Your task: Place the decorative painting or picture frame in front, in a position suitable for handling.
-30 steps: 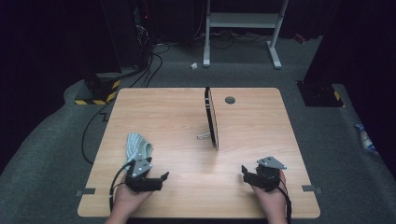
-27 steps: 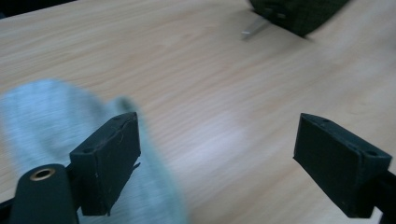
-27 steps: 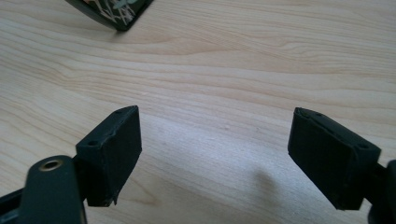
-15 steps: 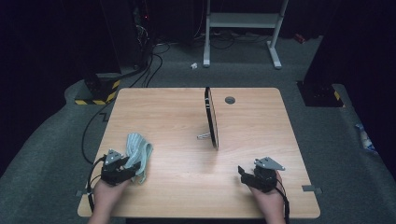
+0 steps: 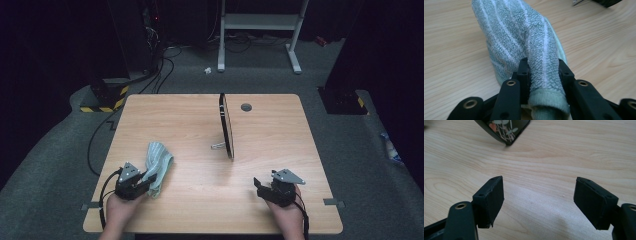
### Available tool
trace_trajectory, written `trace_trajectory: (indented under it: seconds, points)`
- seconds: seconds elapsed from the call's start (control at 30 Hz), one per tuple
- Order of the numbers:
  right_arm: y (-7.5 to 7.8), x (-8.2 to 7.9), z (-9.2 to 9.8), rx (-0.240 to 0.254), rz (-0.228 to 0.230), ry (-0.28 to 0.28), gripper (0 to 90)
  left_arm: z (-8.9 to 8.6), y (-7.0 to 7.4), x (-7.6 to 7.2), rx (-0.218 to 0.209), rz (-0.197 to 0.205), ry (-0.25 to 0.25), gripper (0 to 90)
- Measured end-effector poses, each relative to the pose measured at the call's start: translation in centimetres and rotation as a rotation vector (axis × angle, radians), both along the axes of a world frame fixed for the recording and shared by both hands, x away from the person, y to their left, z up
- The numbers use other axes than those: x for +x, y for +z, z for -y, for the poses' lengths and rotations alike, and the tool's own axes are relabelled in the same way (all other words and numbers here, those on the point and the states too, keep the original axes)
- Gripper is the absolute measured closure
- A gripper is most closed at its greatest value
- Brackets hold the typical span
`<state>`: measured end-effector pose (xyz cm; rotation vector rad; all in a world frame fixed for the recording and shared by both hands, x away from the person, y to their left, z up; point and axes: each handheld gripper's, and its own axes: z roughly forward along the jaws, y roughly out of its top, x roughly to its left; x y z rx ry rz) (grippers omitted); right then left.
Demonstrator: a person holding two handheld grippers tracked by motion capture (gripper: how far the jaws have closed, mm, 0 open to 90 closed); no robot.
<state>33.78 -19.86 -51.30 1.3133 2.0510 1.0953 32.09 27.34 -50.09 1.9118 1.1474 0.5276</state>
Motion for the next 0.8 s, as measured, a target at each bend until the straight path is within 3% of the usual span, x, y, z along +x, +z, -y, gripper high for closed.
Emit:
trace_trajectory:
  seconds: [0.17, 0.3, 0.43, 0.57, 0.73, 0.8]
  points:
    - [0.6, -0.5, -0.5, 0.037, 0.029, 0.024, 24.4, 2.5, 0.5, -0.8, -0.04, 0.019, -0.095, 70.4]
    - [1.4, -1.0, -1.1, 0.077, 0.043, 0.064, 24.4, 6.0, 0.2, -1.6, -0.062, 0.007, -0.209, 70.3]
    - [1.9, -1.7, -2.1, 0.069, 0.068, 0.101, 24.3, 9.7, -0.1, -2.4, -0.059, 0.009, -0.304, 70.2]
    - [2.2, -2.2, -3.0, 0.074, 0.076, 0.13, 24.2, 11.9, -0.4, -2.7, -0.065, 0.006, -0.341, 69.9]
    - [2.3, -2.6, -4.2, 0.084, 0.083, 0.166, 24.0, 13.8, -0.9, -2.5, -0.085, 0.012, -0.352, 69.9]
    - [2.4, -2.7, -5.0, 0.084, 0.081, 0.184, 24.2, 14.5, -1.0, -2.5, -0.072, 0.016, -0.36, 69.9]
